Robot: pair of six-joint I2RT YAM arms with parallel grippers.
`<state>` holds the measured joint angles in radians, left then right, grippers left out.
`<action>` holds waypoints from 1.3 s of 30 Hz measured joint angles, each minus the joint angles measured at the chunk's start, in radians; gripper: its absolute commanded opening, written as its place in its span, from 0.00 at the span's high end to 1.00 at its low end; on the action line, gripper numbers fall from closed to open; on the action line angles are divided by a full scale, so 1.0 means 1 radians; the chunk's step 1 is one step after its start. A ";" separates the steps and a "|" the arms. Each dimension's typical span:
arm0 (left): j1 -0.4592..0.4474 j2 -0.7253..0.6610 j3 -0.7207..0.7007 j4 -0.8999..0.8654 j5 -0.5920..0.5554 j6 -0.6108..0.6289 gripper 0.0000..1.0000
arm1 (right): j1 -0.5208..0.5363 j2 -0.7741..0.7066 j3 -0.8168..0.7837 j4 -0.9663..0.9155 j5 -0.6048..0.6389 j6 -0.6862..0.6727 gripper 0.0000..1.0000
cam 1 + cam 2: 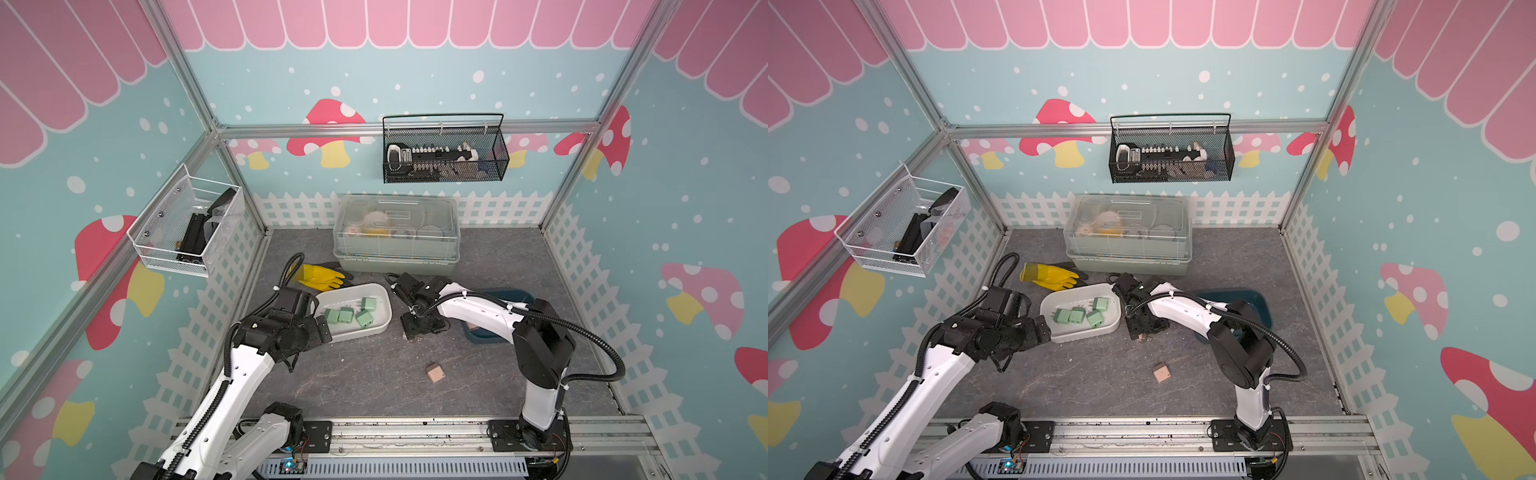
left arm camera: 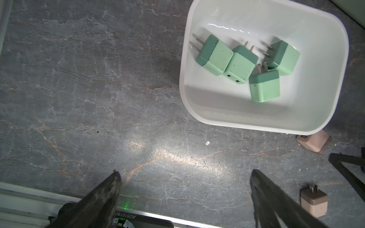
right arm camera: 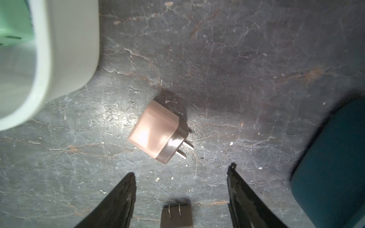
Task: Place the plugs by color into the storage box
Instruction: Move the plug to the center of the board, then pick up the plug from the center of the board.
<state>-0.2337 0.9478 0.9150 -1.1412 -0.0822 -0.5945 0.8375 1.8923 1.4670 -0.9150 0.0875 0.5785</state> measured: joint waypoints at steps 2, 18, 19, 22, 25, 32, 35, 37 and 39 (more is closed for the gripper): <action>0.004 0.015 0.015 0.000 -0.004 0.000 0.01 | 0.000 0.035 0.040 0.003 -0.006 -0.057 0.33; 0.010 0.049 0.074 -0.019 -0.020 -0.141 0.01 | 0.000 0.132 0.066 0.015 -0.089 -0.343 0.32; 0.010 0.051 0.072 -0.013 -0.021 -0.151 0.02 | 0.000 0.132 0.058 0.022 -0.090 -0.351 0.33; 0.010 0.059 0.066 0.000 -0.024 -0.172 0.01 | 0.000 0.133 0.035 0.039 -0.096 -0.368 0.36; 0.010 0.071 0.065 0.008 -0.027 -0.185 0.01 | 0.000 0.144 0.028 0.051 -0.108 -0.377 0.41; 0.010 0.103 0.065 0.020 -0.031 -0.187 0.01 | 0.000 0.151 0.028 0.079 -0.130 -0.390 0.53; 0.010 0.115 0.065 0.030 -0.031 -0.187 0.02 | 0.000 0.152 0.028 0.082 -0.134 -0.385 0.36; 0.010 0.124 0.066 0.034 -0.031 -0.187 0.01 | 0.000 0.152 0.028 0.085 -0.133 -0.387 0.30; 0.010 0.133 0.067 0.035 -0.031 -0.186 0.02 | 0.000 0.153 0.028 0.087 -0.132 -0.384 0.30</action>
<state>-0.2237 1.0805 0.9817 -1.1057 -0.1131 -0.7807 0.8375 2.0453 1.4948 -0.8276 -0.0448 0.1947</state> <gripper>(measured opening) 0.985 0.695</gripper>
